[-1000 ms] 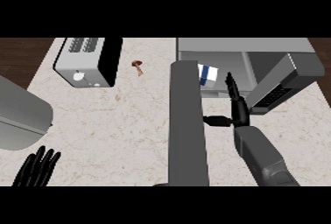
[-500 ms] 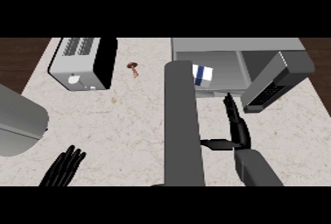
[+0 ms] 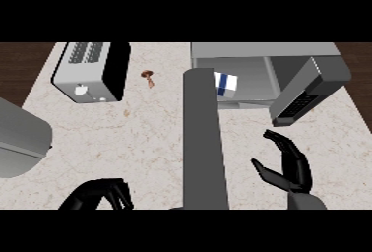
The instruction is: Pick up the milk, place it into the microwave and close the microwave
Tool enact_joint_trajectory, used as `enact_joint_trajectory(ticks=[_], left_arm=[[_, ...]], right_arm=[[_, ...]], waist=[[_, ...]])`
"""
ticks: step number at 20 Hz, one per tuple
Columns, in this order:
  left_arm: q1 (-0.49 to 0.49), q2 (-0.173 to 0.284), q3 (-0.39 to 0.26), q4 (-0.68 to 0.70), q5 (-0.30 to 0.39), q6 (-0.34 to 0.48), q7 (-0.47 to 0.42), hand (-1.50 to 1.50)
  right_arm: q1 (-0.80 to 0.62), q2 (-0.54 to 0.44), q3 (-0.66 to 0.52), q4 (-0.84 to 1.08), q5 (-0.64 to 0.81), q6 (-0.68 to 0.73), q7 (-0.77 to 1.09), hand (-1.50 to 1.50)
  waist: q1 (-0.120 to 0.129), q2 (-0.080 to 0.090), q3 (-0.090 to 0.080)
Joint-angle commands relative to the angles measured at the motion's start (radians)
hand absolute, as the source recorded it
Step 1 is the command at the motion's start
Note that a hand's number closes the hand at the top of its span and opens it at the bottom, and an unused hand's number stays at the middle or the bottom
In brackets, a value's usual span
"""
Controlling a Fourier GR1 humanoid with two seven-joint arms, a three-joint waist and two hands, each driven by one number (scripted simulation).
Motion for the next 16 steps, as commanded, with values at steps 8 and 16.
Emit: enact_joint_trajectory(ticks=[8,16], left_arm=[[-0.383,-0.005,-0.197,0.239,-0.085,0.224,0.118,1.5],[-0.674,-0.005,-0.392,0.562,-0.099,0.449,0.057,1.5]], right_arm=[[0.259,-0.108,-0.062,-0.401,-0.172,0.137,0.18,-1.5],[0.283,-0.181,-0.103,-0.43,-0.155,0.169,0.137,-1.5]], waist=[[0.011,0.007,0.001],[0.004,0.011,0.002]])
